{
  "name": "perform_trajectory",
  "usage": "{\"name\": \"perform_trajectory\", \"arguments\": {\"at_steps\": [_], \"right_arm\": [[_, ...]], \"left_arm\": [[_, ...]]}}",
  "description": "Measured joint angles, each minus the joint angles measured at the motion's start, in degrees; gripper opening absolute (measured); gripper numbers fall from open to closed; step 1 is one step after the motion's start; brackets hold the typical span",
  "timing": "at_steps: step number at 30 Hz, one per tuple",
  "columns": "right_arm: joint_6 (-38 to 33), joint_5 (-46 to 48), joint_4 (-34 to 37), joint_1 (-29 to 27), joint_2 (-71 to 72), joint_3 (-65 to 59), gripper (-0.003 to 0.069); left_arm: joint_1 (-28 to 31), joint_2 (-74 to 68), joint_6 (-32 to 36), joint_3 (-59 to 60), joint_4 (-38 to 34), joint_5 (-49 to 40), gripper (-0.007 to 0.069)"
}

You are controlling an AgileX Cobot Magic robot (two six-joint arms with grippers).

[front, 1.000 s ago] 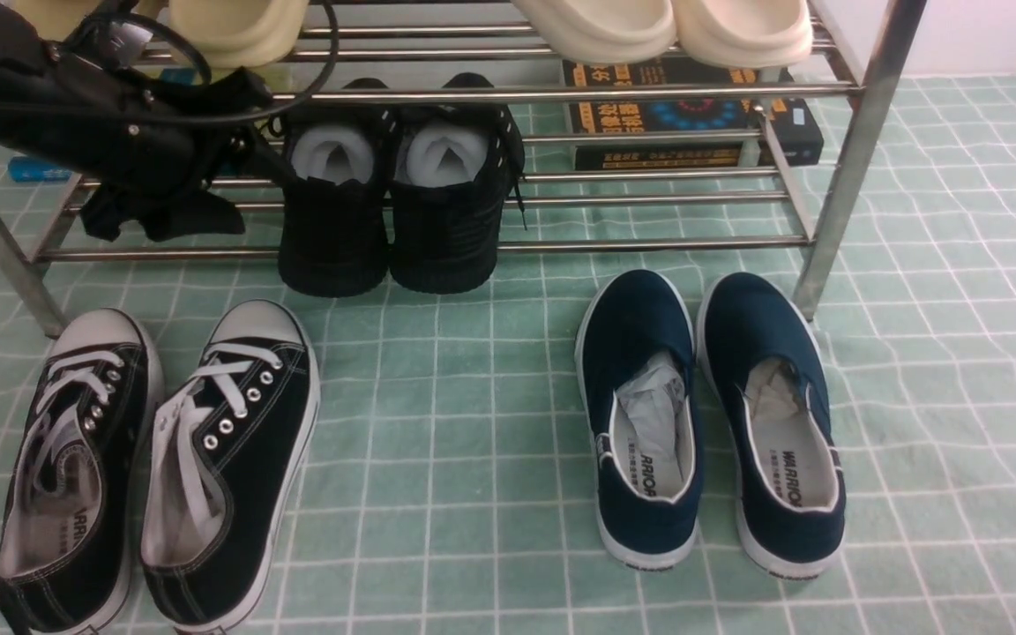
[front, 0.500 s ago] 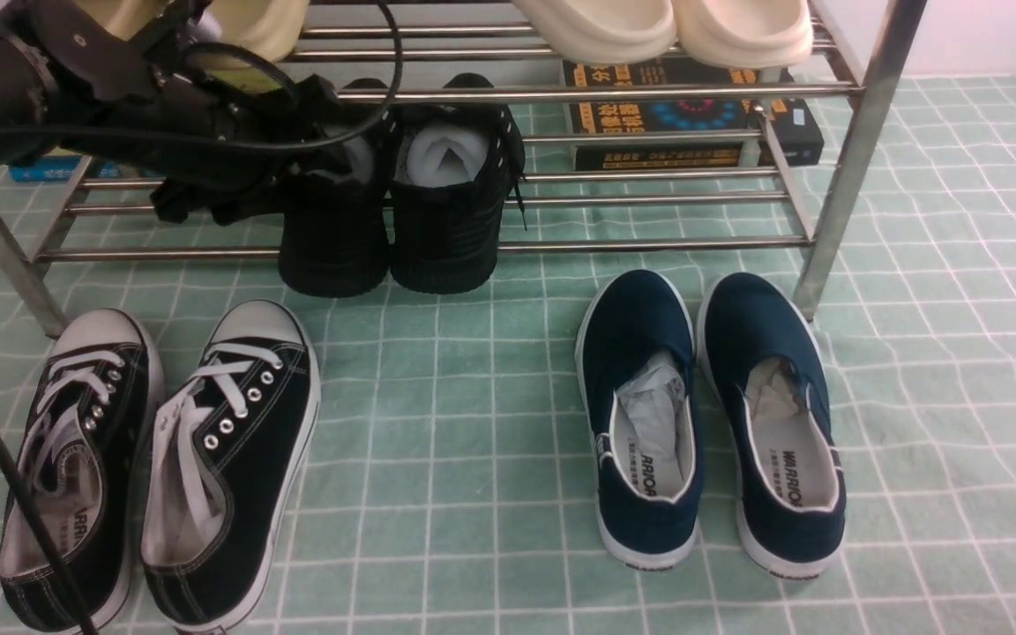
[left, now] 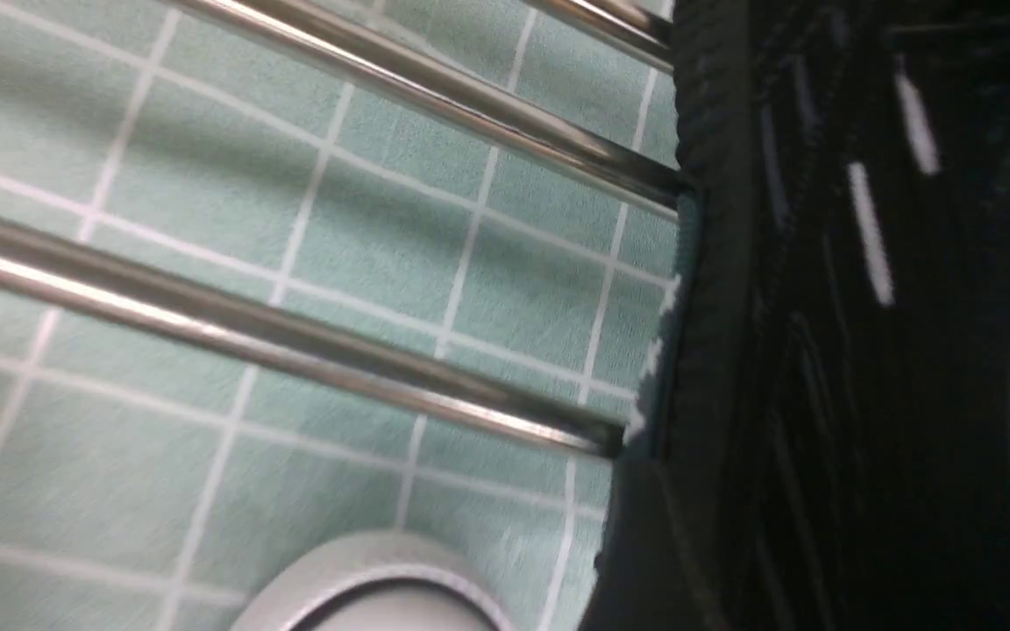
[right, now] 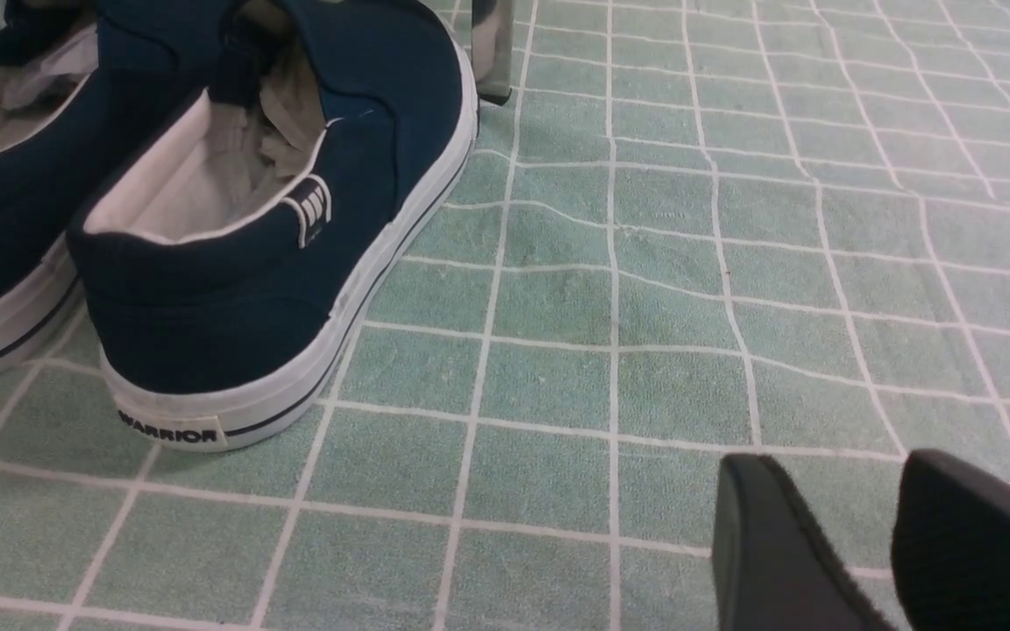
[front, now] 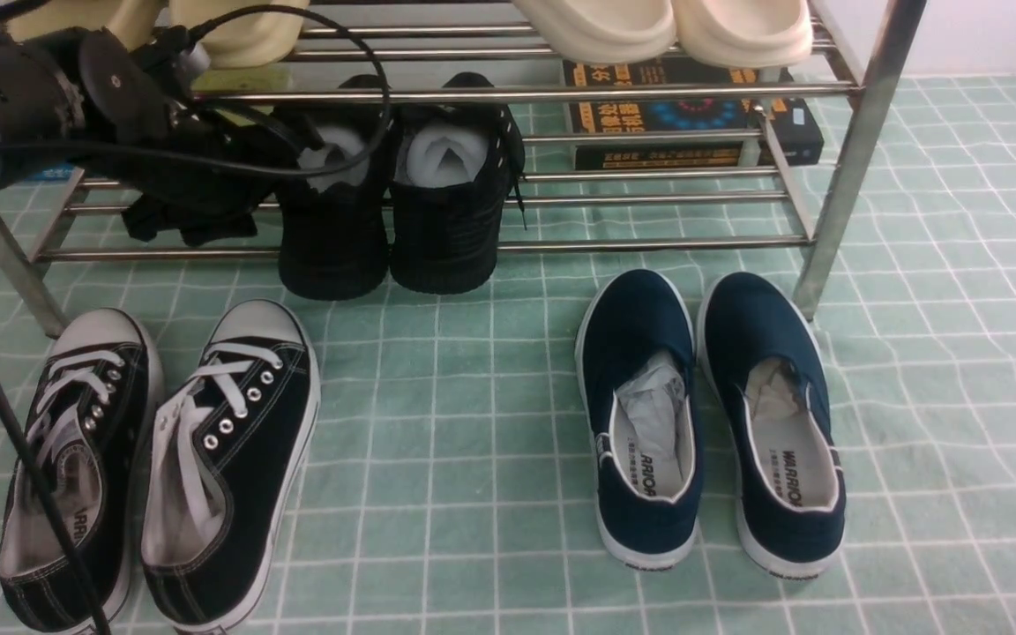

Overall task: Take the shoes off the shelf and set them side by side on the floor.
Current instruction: 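Grasp a shoe standing on the lower shelf of the shoe rack with the left gripper, then set the held shoe down on the floor in front of the rack with the left gripper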

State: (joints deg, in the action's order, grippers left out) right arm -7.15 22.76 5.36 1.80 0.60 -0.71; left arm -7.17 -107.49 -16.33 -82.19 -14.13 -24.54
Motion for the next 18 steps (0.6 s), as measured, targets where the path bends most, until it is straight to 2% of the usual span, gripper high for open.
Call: {"name": "perform_trajectory", "arguments": {"at_steps": [4, 6, 10, 13, 18], "right_arm": [[0.00, 0.00, 0.00, 0.00, 0.00, 0.00, 0.0240], [0.00, 0.00, 0.00, 0.00, 0.00, 0.00, 0.0240], [0.00, 0.00, 0.00, 0.00, 0.00, 0.00, 0.0240], [0.00, 0.00, 0.00, 0.00, 0.00, 0.00, 0.0240], [0.00, 0.00, 0.00, 0.00, 0.00, 0.00, 0.0240]], "left_arm": [[-0.33, -1.23, -0.25, -0.05, -0.47, 1.78, 0.0393], [-0.38, -1.23, -0.36, -0.17, -0.74, 1.78, 0.0324], [-0.38, -1.02, -0.36, -0.35, -0.67, 0.02, 0.0085], [-0.38, 0.26, -0.36, -0.37, 0.46, -3.19, 0.0031], [-0.38, 5.28, -0.36, -0.04, 2.88, -12.61, 0.0029]]}}
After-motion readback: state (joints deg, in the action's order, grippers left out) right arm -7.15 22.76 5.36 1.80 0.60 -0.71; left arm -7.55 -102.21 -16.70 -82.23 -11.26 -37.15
